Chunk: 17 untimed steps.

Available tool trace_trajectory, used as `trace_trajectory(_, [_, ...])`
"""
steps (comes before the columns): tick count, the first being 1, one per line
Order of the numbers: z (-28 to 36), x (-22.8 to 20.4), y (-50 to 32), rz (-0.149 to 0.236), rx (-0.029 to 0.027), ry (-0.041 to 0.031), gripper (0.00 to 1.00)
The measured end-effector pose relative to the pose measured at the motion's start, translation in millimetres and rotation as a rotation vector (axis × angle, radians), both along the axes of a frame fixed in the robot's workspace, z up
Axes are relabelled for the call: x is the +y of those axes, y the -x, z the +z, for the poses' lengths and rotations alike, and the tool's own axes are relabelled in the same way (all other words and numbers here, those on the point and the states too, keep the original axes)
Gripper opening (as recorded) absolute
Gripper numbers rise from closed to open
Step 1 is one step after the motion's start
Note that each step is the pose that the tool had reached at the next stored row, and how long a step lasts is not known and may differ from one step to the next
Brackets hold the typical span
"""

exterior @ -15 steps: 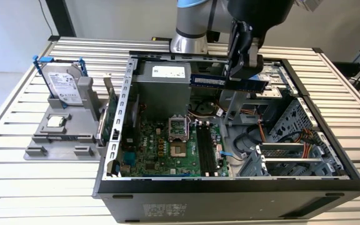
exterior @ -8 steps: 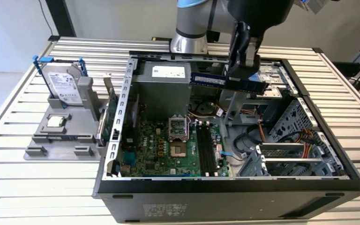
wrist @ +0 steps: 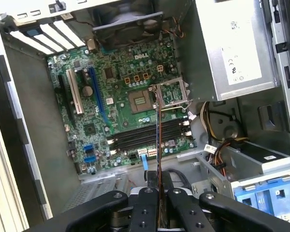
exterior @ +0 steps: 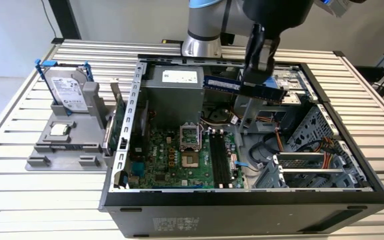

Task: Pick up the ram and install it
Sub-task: 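Pick up the ram and move it above insertion slot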

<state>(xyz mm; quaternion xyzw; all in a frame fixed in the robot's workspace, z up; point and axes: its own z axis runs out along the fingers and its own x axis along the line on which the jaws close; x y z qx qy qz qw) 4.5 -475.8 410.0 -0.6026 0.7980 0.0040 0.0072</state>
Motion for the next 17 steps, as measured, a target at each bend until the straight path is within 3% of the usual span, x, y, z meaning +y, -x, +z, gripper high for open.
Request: trace_trajectory(17, [0.0,0.0,0.0,-0.219,0.0,0.0001,0.0])
